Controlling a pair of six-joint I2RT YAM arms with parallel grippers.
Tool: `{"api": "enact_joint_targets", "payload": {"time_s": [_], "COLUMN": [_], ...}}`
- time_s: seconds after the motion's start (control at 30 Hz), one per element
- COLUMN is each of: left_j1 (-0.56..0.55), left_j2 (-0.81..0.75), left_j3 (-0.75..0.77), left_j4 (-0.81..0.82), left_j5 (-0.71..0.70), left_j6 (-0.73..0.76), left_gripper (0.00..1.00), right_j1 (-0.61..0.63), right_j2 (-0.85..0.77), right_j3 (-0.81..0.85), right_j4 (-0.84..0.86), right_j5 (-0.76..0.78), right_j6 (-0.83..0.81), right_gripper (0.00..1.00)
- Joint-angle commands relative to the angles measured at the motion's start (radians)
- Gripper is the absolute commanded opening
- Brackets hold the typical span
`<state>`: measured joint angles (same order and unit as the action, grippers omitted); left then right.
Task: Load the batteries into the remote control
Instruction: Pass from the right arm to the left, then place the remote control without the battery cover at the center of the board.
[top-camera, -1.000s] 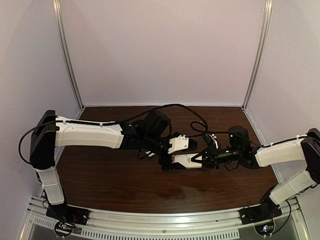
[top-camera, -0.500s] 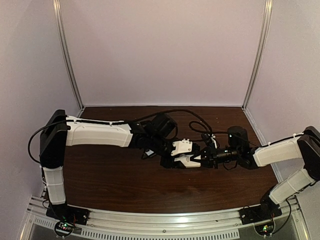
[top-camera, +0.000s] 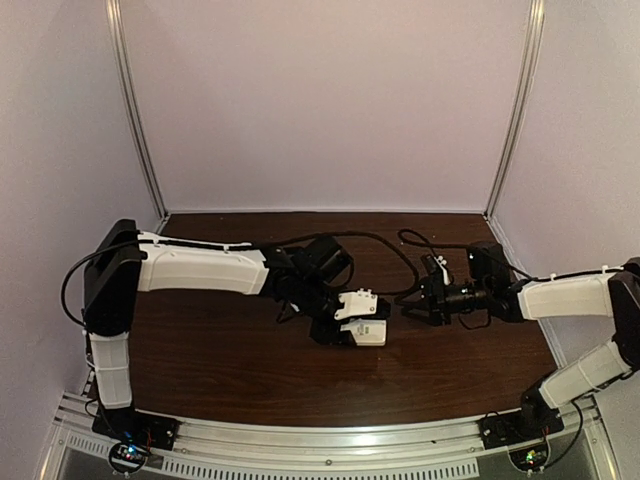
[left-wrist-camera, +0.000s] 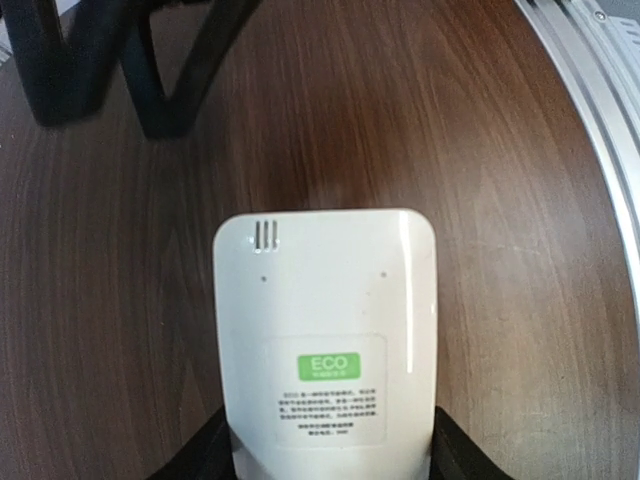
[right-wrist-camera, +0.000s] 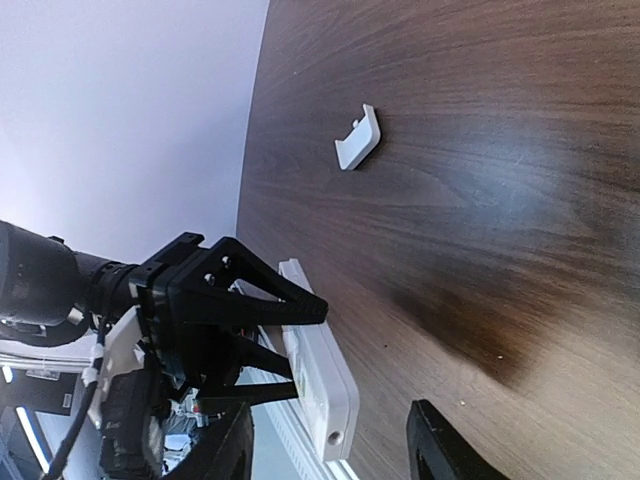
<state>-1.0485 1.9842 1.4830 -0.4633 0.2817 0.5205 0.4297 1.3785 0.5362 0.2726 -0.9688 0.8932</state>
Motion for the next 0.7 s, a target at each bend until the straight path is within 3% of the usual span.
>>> {"api": "enact_joint_targets", "payload": {"time_s": [0.0,0.33,0.43,0.5,0.67], "left_j1": [0.013,0.013,0.013,0.013,0.014], "left_j2": [0.066,0.22,0.243,0.251,0.237], "left_j3": [0.02,0.158,0.183,0.195,0.216], "left_j4": [-0.063,-0.167,-0.191,-0.207,-0.237], "left_j5": [-0.03,-0.122,-0.134,-0.144,-0.148], "left_j6": [-0.046,-0.104,-0.113,-0.116,-0.12], "left_gripper": [0.36,0.41,0.5,0.62,0.74], "right_j1": [-0.049,-0.141,-0.144,-0.145,-0.145], "right_j2": [-0.06,-0.174,-0.19,-0.196,-0.214], "right_j3": [0.023,-0.008,0.003,0.011,0.037], "right_j4": [-0.169,-0.207,-0.225,-0.226,-0.234], "right_j5": [0.078,0.087,0.087,0.082,0.076], "right_j6": [-0.117,-0.152,-0.165,-0.172,-0.186], "right_gripper": [0.54,0.55,0.56,0.56,0.57]}}
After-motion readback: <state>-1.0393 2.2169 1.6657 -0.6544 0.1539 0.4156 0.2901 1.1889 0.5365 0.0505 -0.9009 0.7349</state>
